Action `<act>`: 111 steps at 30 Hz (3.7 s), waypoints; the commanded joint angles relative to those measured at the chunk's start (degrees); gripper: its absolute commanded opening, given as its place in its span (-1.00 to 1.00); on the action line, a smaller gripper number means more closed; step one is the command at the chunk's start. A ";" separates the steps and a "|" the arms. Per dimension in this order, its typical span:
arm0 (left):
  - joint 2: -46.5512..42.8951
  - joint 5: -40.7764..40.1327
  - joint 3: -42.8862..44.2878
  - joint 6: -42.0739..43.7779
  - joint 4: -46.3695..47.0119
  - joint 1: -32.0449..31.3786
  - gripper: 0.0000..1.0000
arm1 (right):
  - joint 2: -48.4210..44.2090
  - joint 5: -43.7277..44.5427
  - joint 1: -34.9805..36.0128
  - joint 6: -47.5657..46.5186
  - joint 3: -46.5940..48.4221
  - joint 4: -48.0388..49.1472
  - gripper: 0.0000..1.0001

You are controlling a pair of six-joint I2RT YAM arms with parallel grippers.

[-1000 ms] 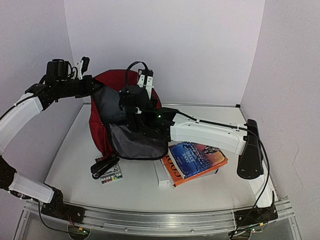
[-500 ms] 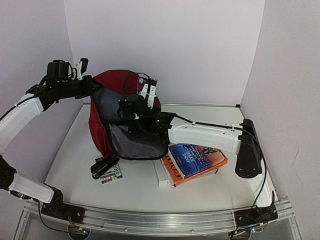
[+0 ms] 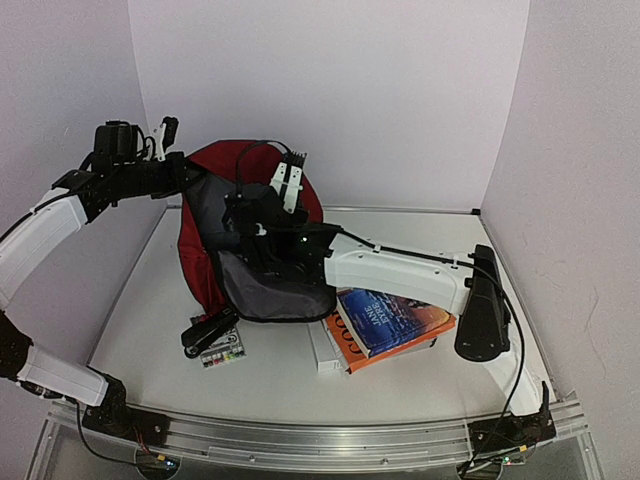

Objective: Pack the student bag
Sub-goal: Place the book in the student bag, then adjust the student bag at the center of the board.

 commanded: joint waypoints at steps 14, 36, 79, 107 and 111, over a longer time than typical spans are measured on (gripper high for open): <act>0.83 13.38 -1.07 -2.10 5.75 0.23 -1.00 | 16.27 -2.72 -3.47 -4.38 20.44 15.32 -1.00; 1.05 9.40 0.47 -2.87 5.07 0.32 -1.00 | 12.08 -13.99 -0.35 -2.36 9.03 24.28 -0.32; 0.51 7.11 0.69 -4.96 1.53 9.91 -1.00 | -43.27 -54.87 -17.69 -0.75 -54.58 4.97 0.97; 4.47 10.34 7.26 -5.21 0.61 12.81 -1.00 | -13.71 -91.71 -27.12 -3.37 -29.45 8.66 -0.91; 6.39 10.08 16.66 -2.25 -0.07 13.15 -1.00 | -18.29 -91.71 -27.09 -3.07 -16.06 8.57 -1.00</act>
